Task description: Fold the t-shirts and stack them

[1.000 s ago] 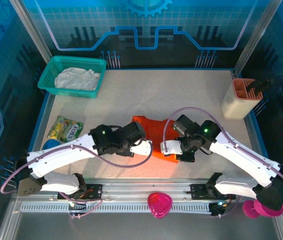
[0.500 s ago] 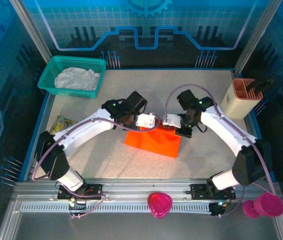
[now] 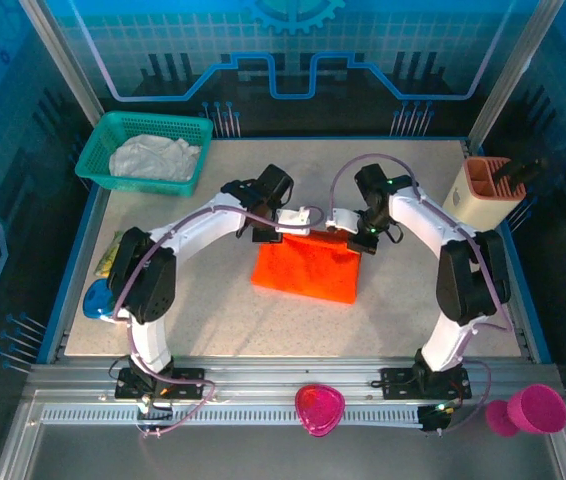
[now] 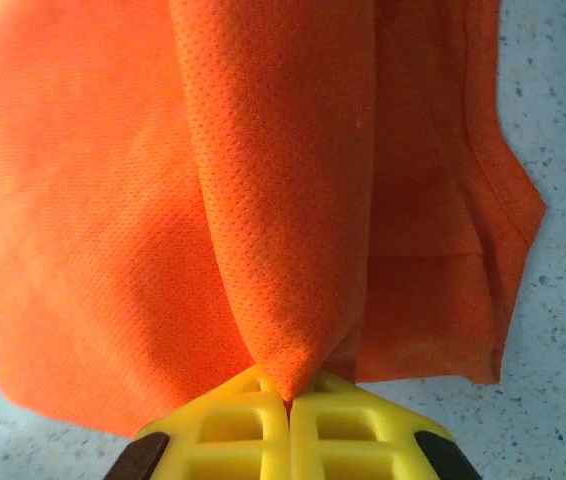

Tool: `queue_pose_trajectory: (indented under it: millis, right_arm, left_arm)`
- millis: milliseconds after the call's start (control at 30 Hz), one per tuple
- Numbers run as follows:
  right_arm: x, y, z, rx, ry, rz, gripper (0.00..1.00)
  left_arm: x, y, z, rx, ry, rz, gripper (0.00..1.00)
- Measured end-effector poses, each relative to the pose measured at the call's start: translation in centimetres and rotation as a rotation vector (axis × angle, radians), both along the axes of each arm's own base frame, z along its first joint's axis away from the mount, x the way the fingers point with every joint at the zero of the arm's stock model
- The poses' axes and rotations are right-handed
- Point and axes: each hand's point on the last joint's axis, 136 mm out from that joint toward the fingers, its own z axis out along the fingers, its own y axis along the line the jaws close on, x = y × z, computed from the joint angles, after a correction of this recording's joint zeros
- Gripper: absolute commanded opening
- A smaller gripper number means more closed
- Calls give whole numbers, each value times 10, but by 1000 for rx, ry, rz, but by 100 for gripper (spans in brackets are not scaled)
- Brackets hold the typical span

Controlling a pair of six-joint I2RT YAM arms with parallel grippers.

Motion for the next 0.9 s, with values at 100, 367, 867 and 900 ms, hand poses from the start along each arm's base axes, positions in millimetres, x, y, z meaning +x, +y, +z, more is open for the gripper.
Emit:
queue_pose_trajectory:
  millis: [100, 367, 867, 900]
  right_arm:
    - [12, -1, -10, -13, -12, -35, 0]
    - [46, -8, -42, -74, -64, -166, 2]
    - [120, -40, -41, -91, -329, -628, 48]
    - [125, -42, -40, -78, -344, -663, 48]
  left_arm:
    - [14, 0, -10, -16, -13, 13, 0]
    - [47, -1, -43, -39, -49, 47, 0]
    - [92, 9, -74, -76, -251, 226, 45]
    - [94, 11, -75, -77, -271, 243, 47]
